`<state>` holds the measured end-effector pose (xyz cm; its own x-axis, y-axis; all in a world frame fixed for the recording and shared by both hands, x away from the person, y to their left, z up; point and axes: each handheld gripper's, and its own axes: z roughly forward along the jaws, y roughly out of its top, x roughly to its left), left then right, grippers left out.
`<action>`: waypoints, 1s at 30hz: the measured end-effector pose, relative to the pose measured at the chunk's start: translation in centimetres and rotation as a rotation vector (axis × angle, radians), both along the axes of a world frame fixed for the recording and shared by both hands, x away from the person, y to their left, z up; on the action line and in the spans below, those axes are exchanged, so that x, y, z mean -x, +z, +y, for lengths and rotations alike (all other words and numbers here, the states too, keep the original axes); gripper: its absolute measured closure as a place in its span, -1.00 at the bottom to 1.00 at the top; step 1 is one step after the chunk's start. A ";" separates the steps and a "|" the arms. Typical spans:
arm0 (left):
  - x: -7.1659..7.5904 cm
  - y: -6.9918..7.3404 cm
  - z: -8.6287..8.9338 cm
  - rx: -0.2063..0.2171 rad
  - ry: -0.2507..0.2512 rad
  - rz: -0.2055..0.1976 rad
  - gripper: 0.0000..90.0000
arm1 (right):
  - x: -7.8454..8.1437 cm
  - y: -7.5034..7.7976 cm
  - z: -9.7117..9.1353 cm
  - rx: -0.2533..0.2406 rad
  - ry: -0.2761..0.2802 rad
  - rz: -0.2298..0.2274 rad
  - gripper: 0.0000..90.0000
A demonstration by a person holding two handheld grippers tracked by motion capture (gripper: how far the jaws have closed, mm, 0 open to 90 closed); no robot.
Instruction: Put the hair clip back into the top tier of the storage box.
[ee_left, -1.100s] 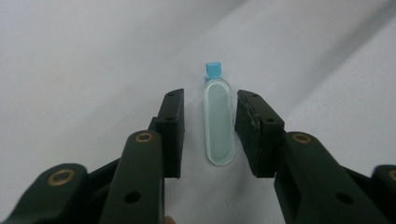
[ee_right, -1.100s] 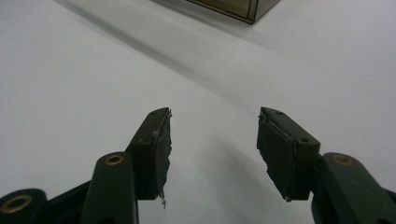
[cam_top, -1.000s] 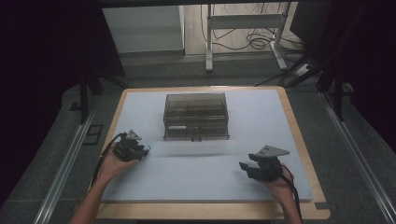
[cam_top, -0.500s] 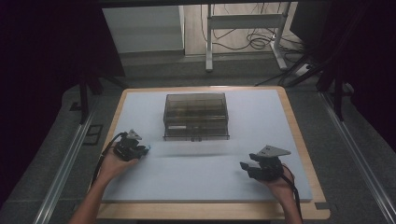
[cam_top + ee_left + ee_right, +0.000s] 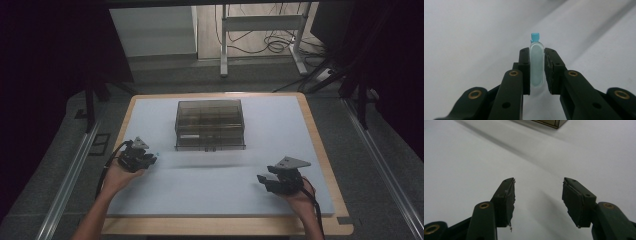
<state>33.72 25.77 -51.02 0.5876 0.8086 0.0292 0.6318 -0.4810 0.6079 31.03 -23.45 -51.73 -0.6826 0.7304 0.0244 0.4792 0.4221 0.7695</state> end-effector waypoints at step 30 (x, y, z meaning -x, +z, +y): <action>1.1 3.0 -0.5 0.048 -0.028 -0.056 0.71 | 0.1 0.0 -0.2 -0.012 -0.006 0.018 -0.11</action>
